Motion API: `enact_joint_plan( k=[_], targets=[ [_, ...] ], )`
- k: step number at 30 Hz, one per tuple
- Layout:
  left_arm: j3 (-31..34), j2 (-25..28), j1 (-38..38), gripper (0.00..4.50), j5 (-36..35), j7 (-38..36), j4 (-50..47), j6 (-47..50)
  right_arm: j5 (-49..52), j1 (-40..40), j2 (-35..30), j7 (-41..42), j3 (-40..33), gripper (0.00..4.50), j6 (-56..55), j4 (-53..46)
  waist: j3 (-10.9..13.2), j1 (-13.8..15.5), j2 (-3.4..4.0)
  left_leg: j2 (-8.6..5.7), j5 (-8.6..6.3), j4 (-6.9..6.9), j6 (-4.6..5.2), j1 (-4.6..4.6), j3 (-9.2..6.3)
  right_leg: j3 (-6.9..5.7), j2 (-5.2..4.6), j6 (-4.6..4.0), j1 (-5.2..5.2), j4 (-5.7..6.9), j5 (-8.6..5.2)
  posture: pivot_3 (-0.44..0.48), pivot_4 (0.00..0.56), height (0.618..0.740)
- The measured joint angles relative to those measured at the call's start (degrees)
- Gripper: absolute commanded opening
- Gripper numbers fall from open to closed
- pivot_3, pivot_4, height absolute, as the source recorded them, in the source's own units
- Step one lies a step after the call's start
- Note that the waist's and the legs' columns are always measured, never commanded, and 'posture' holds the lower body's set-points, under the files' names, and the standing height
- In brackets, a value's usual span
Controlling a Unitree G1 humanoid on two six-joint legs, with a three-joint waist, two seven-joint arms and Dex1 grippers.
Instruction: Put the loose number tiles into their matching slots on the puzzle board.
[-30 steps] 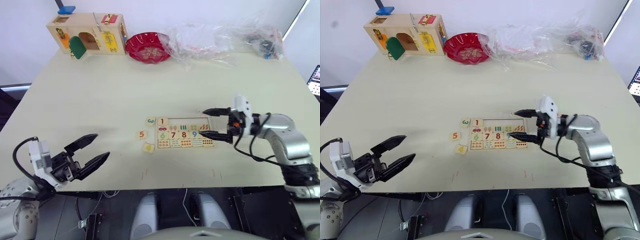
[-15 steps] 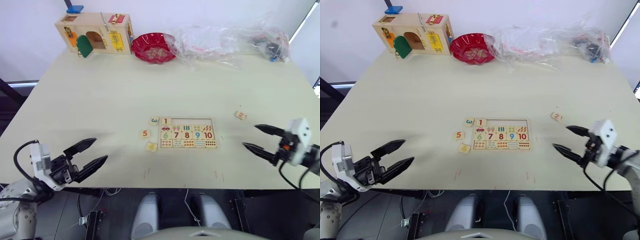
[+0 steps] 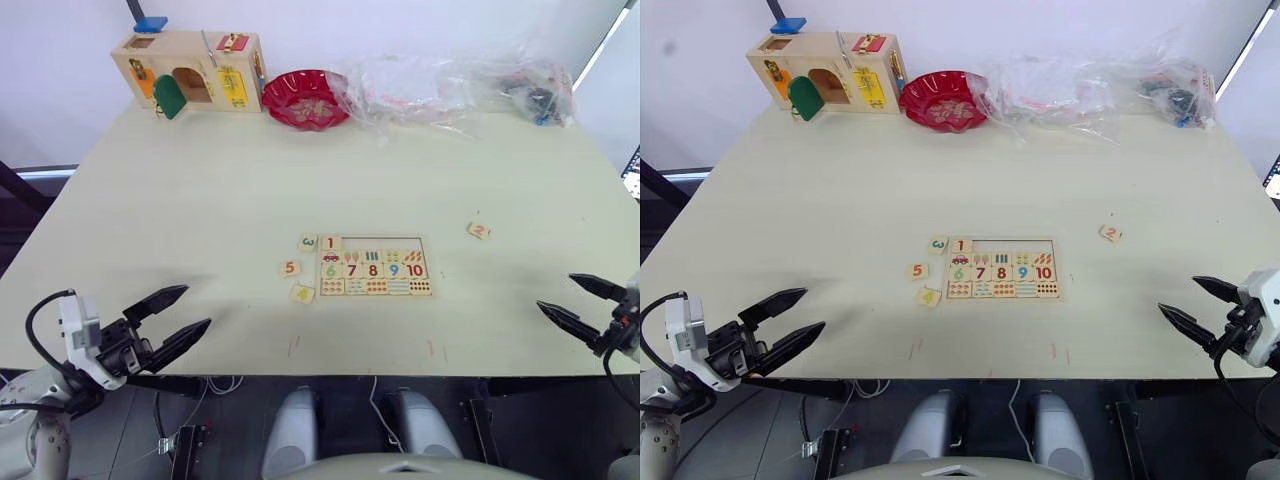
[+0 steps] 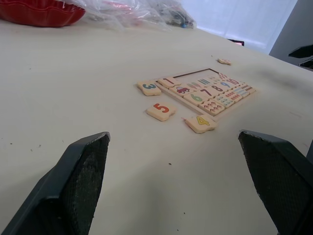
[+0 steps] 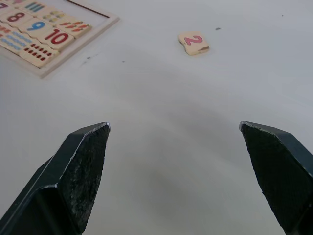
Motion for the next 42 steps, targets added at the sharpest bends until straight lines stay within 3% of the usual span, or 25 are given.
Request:
enact_joint_plan(
  k=[42],
  targets=[
    [-0.1,-0.4,-1.4,4.50,0.1,0.3,0.0,0.0,0.0,-1.8,-1.2,-0.2,1.8,4.46,-1.3,2.2,0.0,0.0,0.00,0.01,-0.01,-0.03,0.00,0.06,0.06,0.28,-0.02,0.04,-0.10,0.00,0.00,0.000,0.150,0.740]
  ],
)
